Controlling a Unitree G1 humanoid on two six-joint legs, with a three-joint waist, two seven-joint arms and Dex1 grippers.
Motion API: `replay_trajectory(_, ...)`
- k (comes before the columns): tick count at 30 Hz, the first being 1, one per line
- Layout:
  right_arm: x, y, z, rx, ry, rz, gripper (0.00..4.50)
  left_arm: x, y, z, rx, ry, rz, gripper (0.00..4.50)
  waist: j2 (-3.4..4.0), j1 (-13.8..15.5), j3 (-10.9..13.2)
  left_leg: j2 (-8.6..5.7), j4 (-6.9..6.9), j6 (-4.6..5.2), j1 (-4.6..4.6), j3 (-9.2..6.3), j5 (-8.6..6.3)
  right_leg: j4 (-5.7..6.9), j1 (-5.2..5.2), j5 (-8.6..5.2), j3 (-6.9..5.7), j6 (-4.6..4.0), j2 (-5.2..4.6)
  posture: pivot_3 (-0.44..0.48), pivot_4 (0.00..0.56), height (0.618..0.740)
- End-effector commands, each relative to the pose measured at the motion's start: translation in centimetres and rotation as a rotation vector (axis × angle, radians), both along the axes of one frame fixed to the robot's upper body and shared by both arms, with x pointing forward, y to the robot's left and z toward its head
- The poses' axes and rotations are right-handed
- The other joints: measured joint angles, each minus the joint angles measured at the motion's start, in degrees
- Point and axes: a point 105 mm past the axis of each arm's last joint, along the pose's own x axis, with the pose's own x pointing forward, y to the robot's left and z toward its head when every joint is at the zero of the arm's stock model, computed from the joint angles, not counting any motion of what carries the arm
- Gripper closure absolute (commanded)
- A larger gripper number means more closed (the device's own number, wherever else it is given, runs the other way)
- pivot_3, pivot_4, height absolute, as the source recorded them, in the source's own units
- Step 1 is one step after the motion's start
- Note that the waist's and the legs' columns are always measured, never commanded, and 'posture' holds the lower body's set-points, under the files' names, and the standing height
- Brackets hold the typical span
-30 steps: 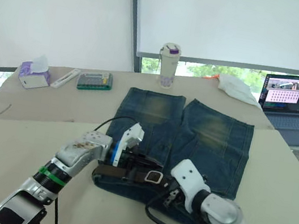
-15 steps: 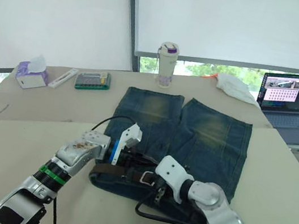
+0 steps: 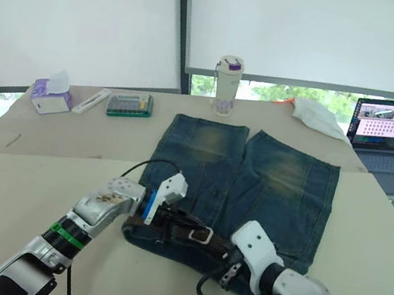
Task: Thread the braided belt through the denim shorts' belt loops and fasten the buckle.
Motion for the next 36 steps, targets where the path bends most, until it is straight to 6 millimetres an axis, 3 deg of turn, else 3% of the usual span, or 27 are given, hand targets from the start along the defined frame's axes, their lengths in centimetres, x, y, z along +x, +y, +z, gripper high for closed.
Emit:
replay_trajectory(1,-0.3,0.4,1.3,0.023,-0.059,-0.005,4.45,0.2,-1.0,2.0,-0.005,-0.072,-0.053,4.50,-0.08,-0.09,0.05,0.00,0.00,0.00,0.00,0.02,0.00,0.01,-0.01,0.00,-0.02,0.00,0.00,0.000,0.150,0.740)
replay_trajectory(8,0.7,1.0,1.2,0.034,-0.071,-0.014,4.45,0.1,-1.2,1.9,0.056,-0.094,-0.104,4.50,-0.17,-0.35,0.12,-0.02,-0.01,-0.01,0.04,0.02,0.01,0.06,-0.02,0.00,-0.08,0.00,0.02,0.000,0.150,0.740)
replay_trajectory(15,0.9,0.6,0.4,-0.017,-0.051,-0.004,4.45,0.6,0.0,-0.6,0.233,-0.141,-0.094,4.50,-0.19,-0.27,0.12,-0.04,0.00,0.00,0.03,0.02,0.01,0.07,-0.01,0.00,-0.08,0.00,0.03,0.000,0.150,0.740)
replay_trajectory(30,0.5,0.1,-0.3,-0.058,-0.026,0.000,4.45,1.5,5.4,-2.9,0.385,-0.171,-0.015,4.50,-0.15,-0.36,0.03,-0.04,-0.04,0.01,0.13,0.07,0.01,0.15,0.00,-0.02,-0.09,0.02,0.05,0.000,0.150,0.740)
replay_trajectory(32,0.6,0.1,-0.2,-0.053,-0.030,0.003,4.45,1.6,5.1,-2.4,0.328,-0.148,0.008,4.50,-0.14,-0.42,-0.01,-0.04,-0.03,0.02,0.13,0.07,0.01,0.14,0.02,-0.02,-0.08,0.02,0.04,0.000,0.150,0.740)
replay_trajectory(36,0.5,0.3,0.1,-0.035,-0.036,0.013,4.45,1.0,2.7,1.4,0.072,-0.088,0.004,4.50,-0.10,-0.46,-0.04,-0.02,-0.04,0.01,0.10,0.07,0.01,0.17,-0.03,-0.02,-0.08,0.02,0.04,0.000,0.150,0.740)
